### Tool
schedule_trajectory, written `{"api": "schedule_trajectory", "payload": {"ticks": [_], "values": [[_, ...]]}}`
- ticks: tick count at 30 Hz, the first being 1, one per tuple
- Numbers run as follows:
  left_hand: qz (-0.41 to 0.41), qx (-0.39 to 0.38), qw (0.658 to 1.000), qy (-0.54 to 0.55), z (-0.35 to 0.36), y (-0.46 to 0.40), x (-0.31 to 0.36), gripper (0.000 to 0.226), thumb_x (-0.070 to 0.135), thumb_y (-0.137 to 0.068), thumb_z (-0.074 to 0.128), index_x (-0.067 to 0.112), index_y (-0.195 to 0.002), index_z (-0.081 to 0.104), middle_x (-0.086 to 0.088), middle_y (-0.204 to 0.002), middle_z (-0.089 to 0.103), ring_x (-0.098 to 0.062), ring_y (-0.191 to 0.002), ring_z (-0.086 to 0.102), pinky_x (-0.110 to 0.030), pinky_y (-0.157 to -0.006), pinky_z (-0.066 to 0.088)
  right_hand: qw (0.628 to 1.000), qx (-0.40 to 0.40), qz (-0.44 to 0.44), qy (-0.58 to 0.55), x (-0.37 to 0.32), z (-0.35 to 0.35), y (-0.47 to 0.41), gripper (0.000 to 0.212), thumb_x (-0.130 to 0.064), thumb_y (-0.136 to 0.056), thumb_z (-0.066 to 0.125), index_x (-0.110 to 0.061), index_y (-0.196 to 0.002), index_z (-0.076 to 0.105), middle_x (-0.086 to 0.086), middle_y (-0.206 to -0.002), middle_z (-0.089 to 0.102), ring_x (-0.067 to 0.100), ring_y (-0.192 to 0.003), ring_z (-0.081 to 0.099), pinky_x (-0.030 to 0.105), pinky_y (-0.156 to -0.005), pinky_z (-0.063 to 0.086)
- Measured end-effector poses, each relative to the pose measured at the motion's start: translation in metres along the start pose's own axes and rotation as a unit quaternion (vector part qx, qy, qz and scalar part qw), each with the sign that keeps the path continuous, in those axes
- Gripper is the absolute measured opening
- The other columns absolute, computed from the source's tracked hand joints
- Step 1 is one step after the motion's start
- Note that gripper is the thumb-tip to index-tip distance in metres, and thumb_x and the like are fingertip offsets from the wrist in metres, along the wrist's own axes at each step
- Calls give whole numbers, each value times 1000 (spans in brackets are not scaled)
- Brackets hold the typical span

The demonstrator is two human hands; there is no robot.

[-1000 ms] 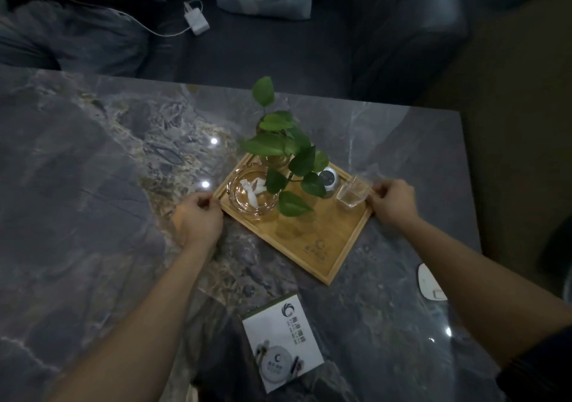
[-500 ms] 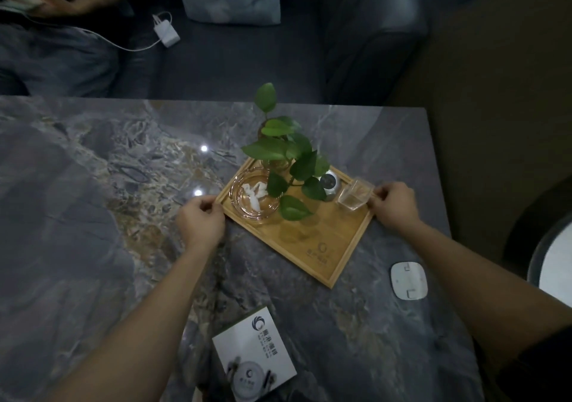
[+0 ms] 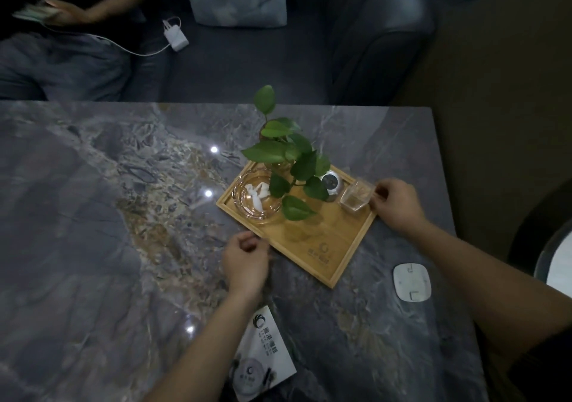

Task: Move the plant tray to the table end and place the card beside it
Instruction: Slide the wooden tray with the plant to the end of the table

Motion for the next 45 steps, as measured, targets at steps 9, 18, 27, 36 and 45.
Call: {"api": "schedule_trajectory", "payload": {"ticks": [9,18,27,36,45], "values": [[-32,19,999,-23,41,55,-31,31,6,-78,80,11,-101,61,2,-87,67,-12,-76,67,-42,-77,62,999,20,-39,8,8,3,-4,17,-11,-84,67,-19,-71,59,-1,-75,53,15,-71,50,28,-65,35],[-6,70,994,-83,44,60,-26,26,9,-74,83,19,-80,59,-6,-71,70,-21,-67,70,-44,-73,62,999,24,-29,6,14,7,-9,21,-14,-85,67,-23,-70,56,-6,-75,49,9,-66,47,18,-53,30],[26,83,986,-144,44,59,-17,27,10,-73,82,17,-77,56,-5,-67,65,-10,-60,57,-27,-65,42,999,30,-22,7,19,6,-5,21,-14,-84,67,-24,-71,55,-5,-76,49,9,-64,46,22,-58,32],[61,55,979,-184,46,54,-9,18,7,-73,78,12,-79,62,2,-59,58,-11,-59,57,-24,-53,38,1000,27,10,-3,35,0,13,18,-16,-85,68,-23,-73,57,-4,-76,51,11,-67,52,26,-64,37],[129,6,959,-250,51,36,19,19,7,-70,78,11,-80,62,4,-60,61,-7,-55,56,-22,-47,35,996,27,68,-49,53,0,37,6,-20,-83,69,-16,-79,67,-3,-69,65,14,-65,63,32,-64,53]]}}
Point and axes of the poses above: each hand's wrist, its own y-axis away from the middle knuckle, its own z-axis out of the palm, x = y × z, the point moved 5 cm from there along -y, towards the middle knuckle
